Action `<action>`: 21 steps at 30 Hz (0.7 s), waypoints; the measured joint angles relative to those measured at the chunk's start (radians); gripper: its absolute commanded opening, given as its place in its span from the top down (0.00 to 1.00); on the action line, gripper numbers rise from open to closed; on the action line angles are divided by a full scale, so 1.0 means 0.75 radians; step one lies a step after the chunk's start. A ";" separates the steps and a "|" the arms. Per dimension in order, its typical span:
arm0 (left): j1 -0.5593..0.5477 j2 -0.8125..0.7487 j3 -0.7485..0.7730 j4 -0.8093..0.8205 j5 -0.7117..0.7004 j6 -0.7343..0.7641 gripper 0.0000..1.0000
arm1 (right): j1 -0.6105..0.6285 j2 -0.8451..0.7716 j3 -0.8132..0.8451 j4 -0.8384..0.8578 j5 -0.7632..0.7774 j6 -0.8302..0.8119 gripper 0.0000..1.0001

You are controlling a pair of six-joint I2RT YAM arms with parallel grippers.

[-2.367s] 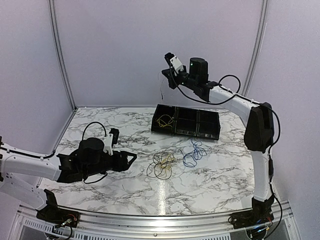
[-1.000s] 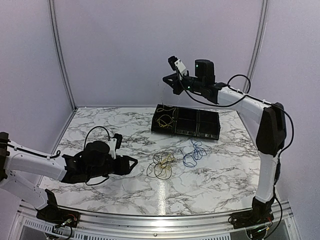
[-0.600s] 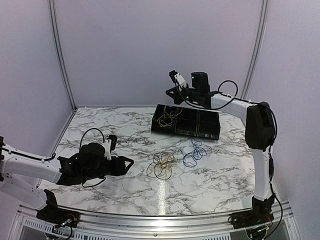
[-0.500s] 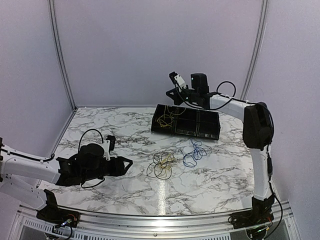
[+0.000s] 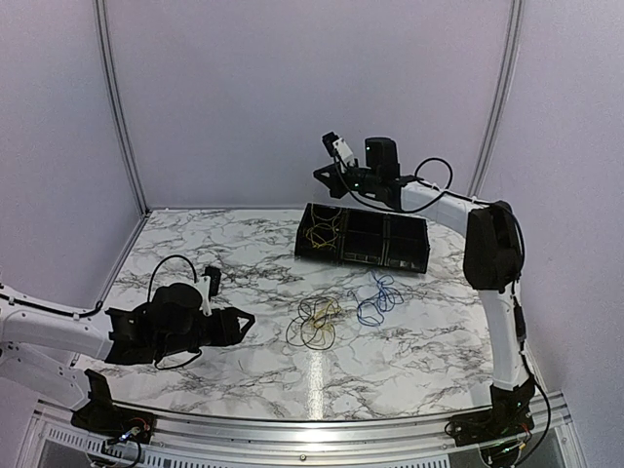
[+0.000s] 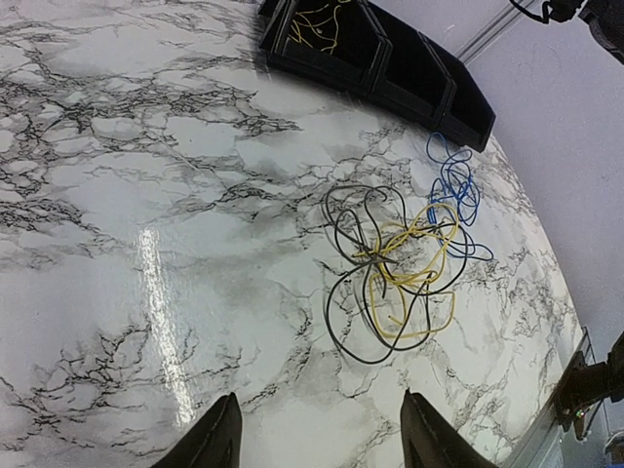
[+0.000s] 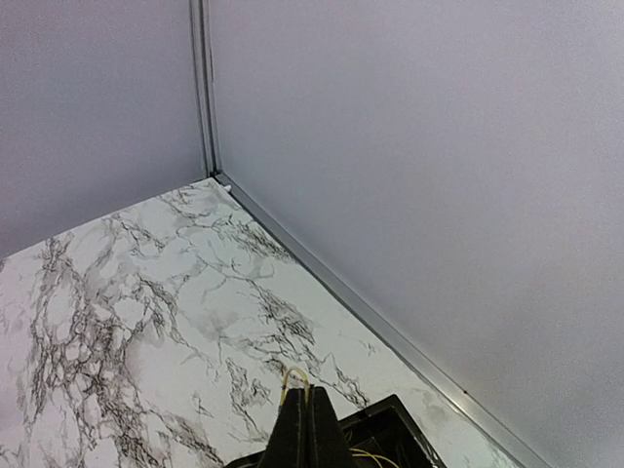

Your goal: Untangle the cables

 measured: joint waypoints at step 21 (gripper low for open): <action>-0.038 -0.053 -0.003 -0.108 -0.058 -0.046 0.42 | -0.064 0.107 0.010 0.009 -0.022 0.018 1.00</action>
